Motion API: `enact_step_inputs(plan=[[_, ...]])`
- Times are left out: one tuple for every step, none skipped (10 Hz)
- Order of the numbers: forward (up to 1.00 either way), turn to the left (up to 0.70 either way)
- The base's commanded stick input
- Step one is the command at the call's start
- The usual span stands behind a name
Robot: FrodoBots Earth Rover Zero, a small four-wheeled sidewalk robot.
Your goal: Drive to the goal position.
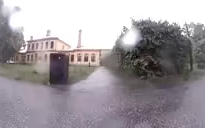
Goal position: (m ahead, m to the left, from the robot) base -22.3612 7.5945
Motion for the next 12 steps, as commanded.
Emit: enact_step_inputs(plan=[[0.0,0.0],[0.0,-0.07],[0.0,-0.14],[0.0,-0.22],[0.0,-0.29],[0.0,-0.36],[0.0,-0.43],[0.0,-0.45],[0.0,-0.45],[0.0,-0.45],[0.0,-0.45],[0.0,-0.45]])
